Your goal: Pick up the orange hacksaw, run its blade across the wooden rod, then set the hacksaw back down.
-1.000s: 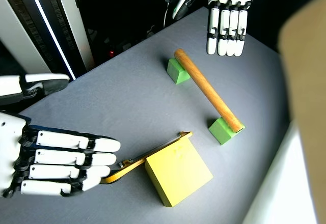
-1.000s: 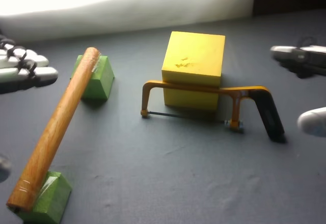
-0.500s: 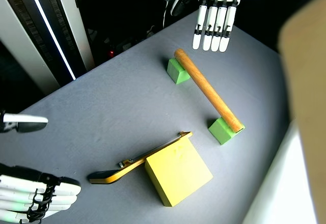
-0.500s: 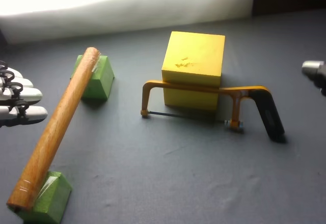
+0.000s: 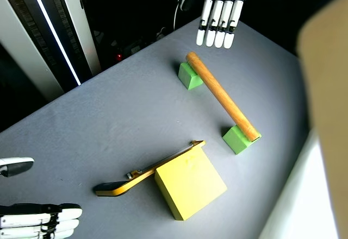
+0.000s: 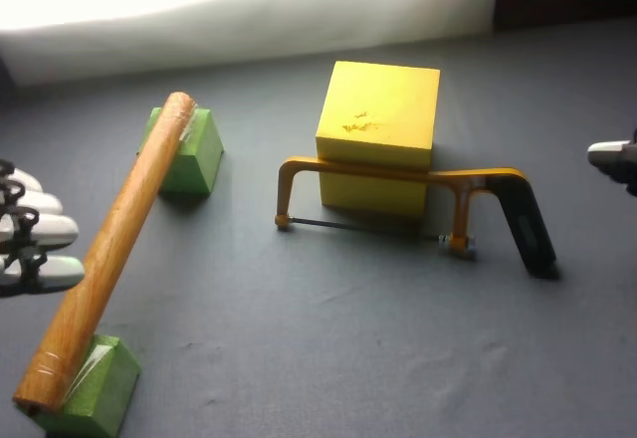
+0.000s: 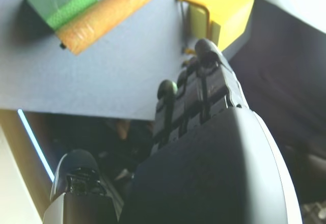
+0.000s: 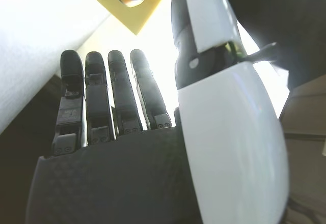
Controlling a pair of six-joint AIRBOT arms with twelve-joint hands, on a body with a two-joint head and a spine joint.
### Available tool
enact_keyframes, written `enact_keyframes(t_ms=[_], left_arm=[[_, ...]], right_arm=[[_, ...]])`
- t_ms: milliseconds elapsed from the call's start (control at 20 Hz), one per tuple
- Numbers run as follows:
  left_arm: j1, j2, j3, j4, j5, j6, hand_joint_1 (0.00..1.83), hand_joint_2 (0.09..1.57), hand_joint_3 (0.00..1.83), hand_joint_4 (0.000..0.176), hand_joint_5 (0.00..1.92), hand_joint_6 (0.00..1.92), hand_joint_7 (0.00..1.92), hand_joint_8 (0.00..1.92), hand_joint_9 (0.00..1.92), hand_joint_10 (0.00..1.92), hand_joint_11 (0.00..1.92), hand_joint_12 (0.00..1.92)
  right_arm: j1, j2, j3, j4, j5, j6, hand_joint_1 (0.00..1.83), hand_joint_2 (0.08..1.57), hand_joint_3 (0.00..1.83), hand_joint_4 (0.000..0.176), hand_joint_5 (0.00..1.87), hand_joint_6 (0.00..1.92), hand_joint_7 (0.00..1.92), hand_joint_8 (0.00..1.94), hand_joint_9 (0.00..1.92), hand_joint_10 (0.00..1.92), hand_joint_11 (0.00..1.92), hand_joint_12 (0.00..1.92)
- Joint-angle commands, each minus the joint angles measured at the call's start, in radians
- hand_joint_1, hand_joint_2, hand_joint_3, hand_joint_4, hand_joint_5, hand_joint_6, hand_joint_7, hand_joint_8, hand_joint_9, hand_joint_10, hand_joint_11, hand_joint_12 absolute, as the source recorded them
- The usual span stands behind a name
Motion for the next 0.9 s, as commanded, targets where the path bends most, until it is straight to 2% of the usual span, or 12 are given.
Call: enact_keyframes(t_ms=[0,200,400,650,850], left_arm=[[-0.010,0.012,-0.002,-0.049,-0.014,-0.010,0.13,1.06,0.00,0.000,0.06,0.01,0.01,0.00,0.04,0.00,0.00,0.35],[-0.002,0.021,-0.020,0.002,-0.043,-0.029,0.14,1.06,0.00,0.000,0.08,0.01,0.03,0.00,0.05,0.00,0.00,0.36],[0.012,0.020,-0.040,0.082,-0.053,-0.085,0.13,1.07,0.00,0.000,0.05,0.00,0.01,0.00,0.04,0.00,0.00,0.33],[0.037,-0.009,-0.054,0.115,-0.029,-0.092,0.10,1.07,0.00,0.000,0.04,0.00,0.00,0.00,0.03,0.00,0.00,0.23],[0.061,-0.028,-0.056,0.142,-0.002,-0.096,0.11,1.07,0.00,0.000,0.03,0.00,0.00,0.00,0.01,0.00,0.00,0.17]], right_arm=[[0.000,-0.007,0.022,0.044,0.116,0.014,0.97,1.05,0.00,0.000,0.20,0.01,0.21,0.01,0.24,0.01,0.00,0.84],[0.021,-0.086,0.116,0.072,0.131,0.044,0.96,1.05,0.00,0.000,0.21,0.00,0.23,0.00,0.26,0.01,0.00,0.93],[0.062,-0.181,0.204,0.080,0.110,0.072,0.98,1.06,0.00,0.000,0.18,0.00,0.20,0.00,0.25,0.00,0.00,0.93],[0.138,-0.273,0.220,0.079,0.067,0.070,0.99,1.06,0.00,0.000,0.16,0.00,0.17,0.01,0.21,0.00,0.00,0.82],[0.204,-0.322,0.244,0.079,0.012,0.045,1.03,1.07,0.00,0.000,0.17,0.00,0.18,0.00,0.22,0.01,0.00,0.87]])
